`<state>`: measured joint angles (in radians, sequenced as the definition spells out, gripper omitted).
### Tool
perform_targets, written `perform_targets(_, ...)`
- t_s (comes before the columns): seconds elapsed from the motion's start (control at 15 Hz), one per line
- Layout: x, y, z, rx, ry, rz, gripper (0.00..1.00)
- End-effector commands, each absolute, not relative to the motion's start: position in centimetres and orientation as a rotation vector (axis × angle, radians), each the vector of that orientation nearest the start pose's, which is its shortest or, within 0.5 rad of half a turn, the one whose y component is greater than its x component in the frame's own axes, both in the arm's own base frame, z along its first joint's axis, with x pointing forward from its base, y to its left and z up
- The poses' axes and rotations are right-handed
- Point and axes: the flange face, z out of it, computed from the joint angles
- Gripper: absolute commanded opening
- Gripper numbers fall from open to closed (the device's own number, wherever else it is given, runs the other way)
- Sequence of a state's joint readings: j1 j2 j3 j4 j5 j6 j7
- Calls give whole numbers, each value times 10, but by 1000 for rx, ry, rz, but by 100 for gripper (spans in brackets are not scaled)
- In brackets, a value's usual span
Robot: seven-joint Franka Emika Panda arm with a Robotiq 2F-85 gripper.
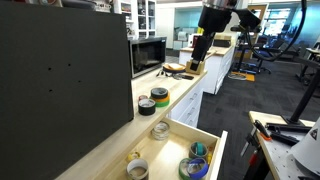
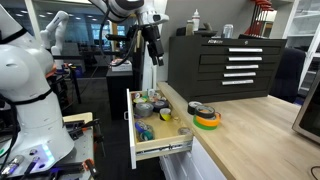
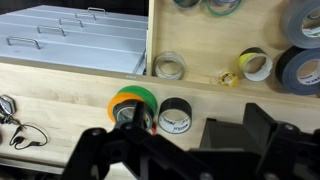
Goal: Take the black masking tape on top of the orange masking tape and put it in the drawer
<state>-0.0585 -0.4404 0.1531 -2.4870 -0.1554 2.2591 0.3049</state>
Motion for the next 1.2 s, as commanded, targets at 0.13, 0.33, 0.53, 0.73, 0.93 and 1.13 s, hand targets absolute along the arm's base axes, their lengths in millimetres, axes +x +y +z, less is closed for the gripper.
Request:
perform_targets(0.13,479,7,439,-3296,234,-423,100)
perform_targets(0.33,502,-6,422,-3287,202,-416,100)
perform_targets(0.53,522,-21,406,-3272,159,-414,100)
perform_targets(0.73,536,-32,392,-3262,77,-441,100)
perform_targets(0.93,532,-33,387,-3269,102,-411,100)
perform_targets(1.13,537,-34,385,-3269,93,-408,100)
